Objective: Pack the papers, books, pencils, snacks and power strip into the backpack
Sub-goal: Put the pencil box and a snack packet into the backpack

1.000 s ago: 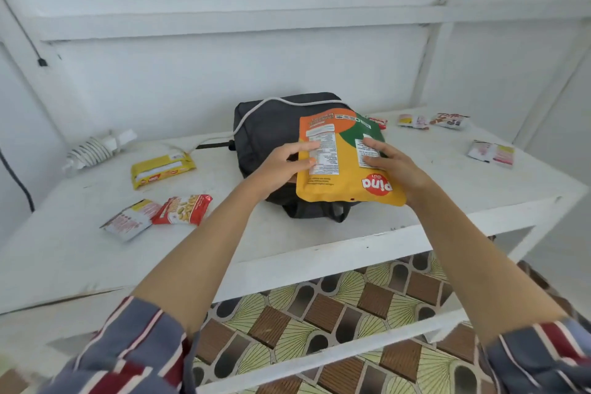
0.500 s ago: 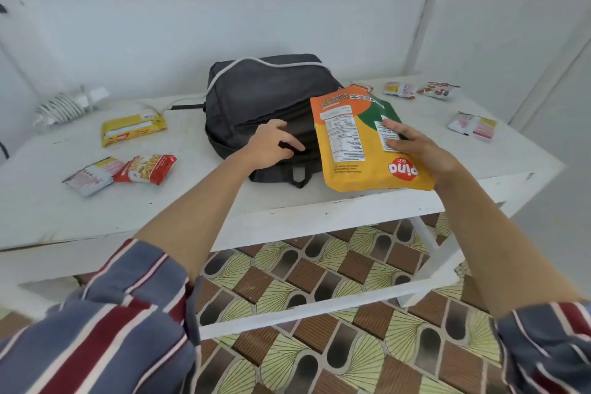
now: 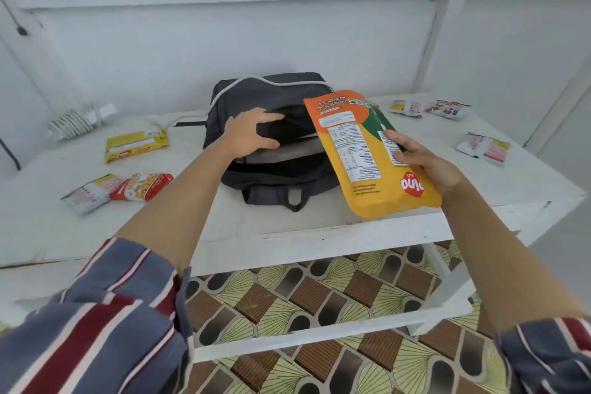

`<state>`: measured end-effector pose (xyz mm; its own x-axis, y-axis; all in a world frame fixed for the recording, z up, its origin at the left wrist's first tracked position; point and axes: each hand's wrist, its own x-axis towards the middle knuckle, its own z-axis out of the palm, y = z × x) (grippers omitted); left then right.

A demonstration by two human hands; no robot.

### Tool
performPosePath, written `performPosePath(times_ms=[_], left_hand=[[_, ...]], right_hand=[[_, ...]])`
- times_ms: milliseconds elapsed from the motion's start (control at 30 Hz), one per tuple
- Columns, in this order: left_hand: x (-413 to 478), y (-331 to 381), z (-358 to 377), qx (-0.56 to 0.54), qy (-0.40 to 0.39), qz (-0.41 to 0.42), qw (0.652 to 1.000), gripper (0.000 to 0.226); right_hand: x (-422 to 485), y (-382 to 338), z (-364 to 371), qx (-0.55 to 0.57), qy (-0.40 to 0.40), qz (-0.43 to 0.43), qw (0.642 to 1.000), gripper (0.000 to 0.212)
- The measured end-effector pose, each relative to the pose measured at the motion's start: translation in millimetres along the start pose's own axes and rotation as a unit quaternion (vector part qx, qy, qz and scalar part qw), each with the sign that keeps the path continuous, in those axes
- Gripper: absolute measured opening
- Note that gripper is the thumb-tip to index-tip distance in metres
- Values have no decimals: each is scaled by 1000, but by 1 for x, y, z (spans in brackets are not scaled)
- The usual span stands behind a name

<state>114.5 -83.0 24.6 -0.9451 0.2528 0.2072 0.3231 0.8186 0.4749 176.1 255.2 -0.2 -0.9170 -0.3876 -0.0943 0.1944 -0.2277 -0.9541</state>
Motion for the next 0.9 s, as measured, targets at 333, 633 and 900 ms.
performPosePath(times_ms=[333,633,900], left_hand=[[46,-13,-11,133,110,13,985,55],[66,-33,10,209,215,198,933,34],[61,-64,11,117,-55,150,980,70]], right_hand=[[39,0,8,-53,-70,66,994,67],[75,0,30,-100,-30,118,988,39],[83,6,19,-99,-44,133,985,58]])
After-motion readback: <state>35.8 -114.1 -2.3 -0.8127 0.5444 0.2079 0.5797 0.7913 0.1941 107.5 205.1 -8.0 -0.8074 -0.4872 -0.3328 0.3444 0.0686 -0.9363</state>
